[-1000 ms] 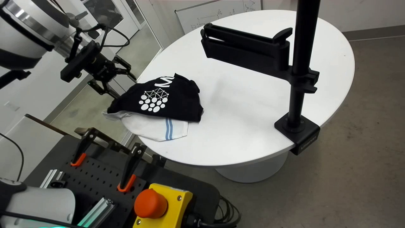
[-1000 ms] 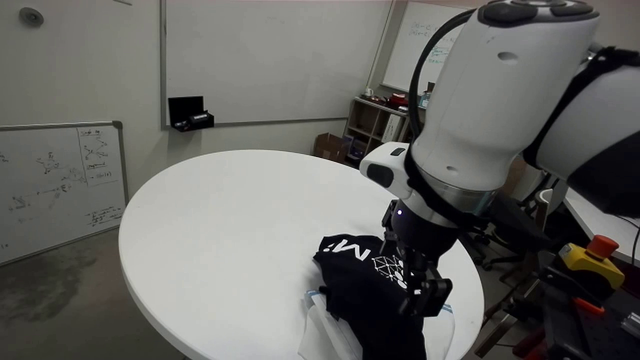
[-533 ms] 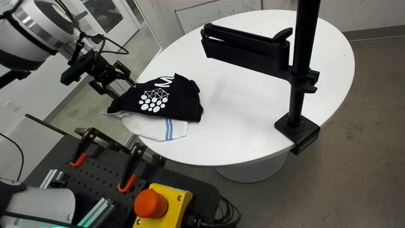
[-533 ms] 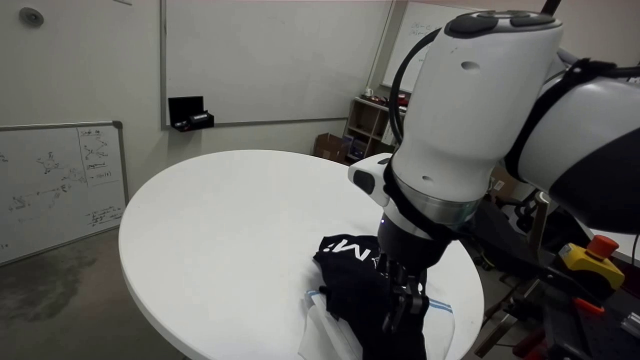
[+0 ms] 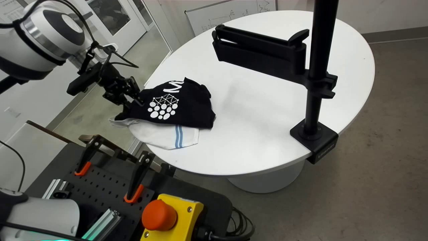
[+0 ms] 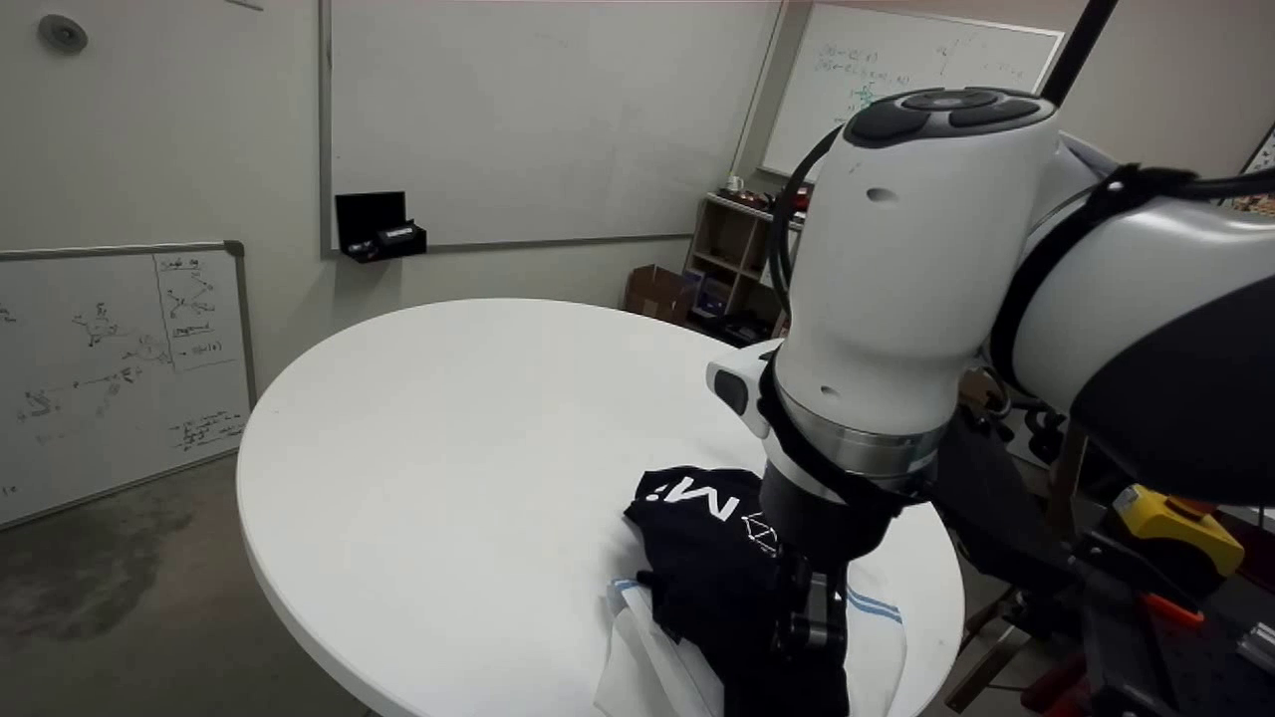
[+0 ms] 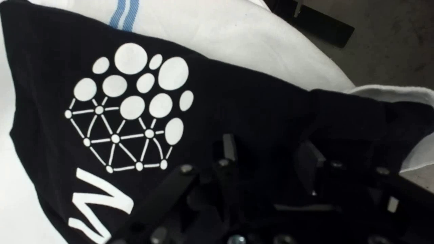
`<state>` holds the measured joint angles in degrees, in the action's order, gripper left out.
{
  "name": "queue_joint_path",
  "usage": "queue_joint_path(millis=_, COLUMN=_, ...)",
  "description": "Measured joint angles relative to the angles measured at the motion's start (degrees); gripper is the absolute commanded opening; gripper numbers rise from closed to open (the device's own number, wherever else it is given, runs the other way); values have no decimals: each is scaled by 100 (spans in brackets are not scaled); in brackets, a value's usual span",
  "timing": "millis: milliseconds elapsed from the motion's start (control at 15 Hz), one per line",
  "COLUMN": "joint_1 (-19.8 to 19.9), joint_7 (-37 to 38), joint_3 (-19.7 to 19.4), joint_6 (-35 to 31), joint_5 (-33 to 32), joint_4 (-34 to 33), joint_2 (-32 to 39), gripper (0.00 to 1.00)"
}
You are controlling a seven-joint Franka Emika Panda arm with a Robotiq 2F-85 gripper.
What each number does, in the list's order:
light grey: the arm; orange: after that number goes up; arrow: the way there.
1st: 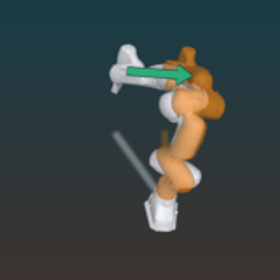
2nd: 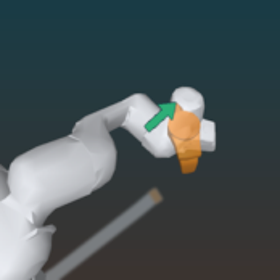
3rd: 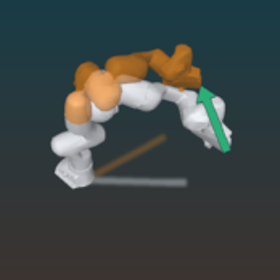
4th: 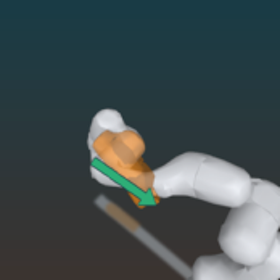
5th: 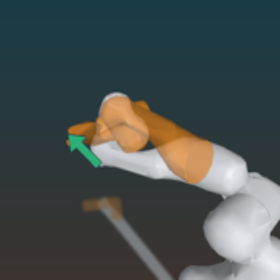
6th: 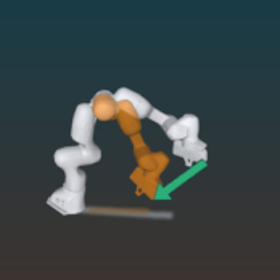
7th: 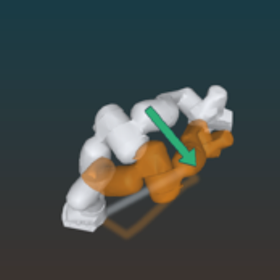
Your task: Hang the black t-shirt on the black frame
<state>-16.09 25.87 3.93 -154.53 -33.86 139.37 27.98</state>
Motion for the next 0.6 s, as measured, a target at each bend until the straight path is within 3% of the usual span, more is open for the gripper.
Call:
queue_joint_path(millis=133, joint_1=-98, joint_7=-1, joint_3=-94, joint_6=0, joint_5=166, joint_4=0, joint_2=29, gripper=0)
queue_joint_path(millis=600, joint_1=-275, joint_7=-13, joint_3=-320, joint_6=0, joint_5=566, joint_4=1, joint_2=38, gripper=1)
